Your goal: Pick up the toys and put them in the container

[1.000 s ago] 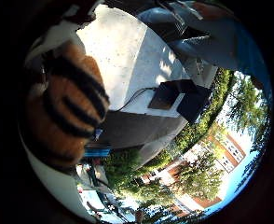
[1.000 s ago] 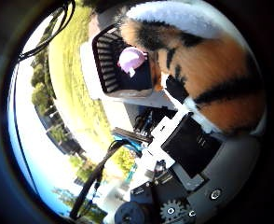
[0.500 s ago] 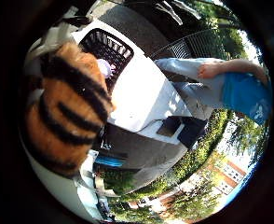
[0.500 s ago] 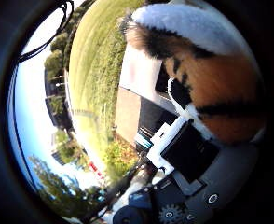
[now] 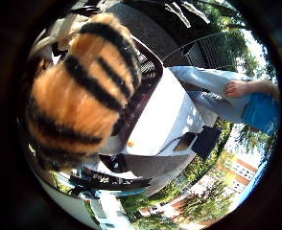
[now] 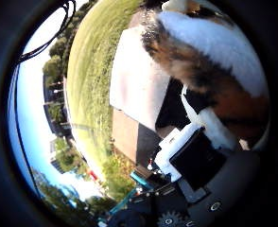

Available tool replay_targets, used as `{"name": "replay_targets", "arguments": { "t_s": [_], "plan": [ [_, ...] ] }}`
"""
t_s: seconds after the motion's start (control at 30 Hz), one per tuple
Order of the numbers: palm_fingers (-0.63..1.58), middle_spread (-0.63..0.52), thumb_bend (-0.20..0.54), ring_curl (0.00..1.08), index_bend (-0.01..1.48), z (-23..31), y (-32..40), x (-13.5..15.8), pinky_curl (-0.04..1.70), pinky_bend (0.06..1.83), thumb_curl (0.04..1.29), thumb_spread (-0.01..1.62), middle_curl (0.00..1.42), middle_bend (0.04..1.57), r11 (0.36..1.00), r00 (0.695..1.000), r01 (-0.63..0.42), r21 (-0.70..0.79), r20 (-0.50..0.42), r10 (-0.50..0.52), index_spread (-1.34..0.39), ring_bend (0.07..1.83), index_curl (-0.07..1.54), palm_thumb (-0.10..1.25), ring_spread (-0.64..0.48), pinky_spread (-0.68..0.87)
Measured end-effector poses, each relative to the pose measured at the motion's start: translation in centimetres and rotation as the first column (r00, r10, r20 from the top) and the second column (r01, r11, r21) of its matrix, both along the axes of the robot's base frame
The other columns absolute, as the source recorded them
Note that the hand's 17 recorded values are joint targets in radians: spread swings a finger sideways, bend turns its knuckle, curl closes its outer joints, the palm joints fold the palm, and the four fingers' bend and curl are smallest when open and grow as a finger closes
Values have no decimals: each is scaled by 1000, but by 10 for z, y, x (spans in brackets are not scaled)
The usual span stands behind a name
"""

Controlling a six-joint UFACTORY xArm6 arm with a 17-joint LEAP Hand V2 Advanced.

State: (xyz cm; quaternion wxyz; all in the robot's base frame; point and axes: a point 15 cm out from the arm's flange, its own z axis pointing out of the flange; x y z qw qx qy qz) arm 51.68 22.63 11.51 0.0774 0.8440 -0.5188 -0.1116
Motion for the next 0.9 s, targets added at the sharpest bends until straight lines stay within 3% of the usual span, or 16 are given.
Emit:
{"name": "replay_targets", "arguments": {
  "t_s": [0.23,0.43,0.7,0.9],
  "plan": [
    [-191,112,-27,350,66,9,-29,13,542,952,573,1138,394,263,998,1000,19,57,-3,-19,-570,657,712,765,282,425],
    [-125,156,-26,311,103,60,-46,15,463,844,534,1127,358,177,992,1000,11,123,21,-14,-511,553,513,781,307,459],
    [-75,160,-28,296,125,99,-139,-64,376,701,493,1139,328,167,990,991,81,116,-116,-67,-439,478,366,761,303,453],
    [-33,166,-32,296,137,83,-222,-117,343,664,472,1150,322,177,986,984,145,87,-121,-134,-362,453,310,729,304,454]
  ]
}}
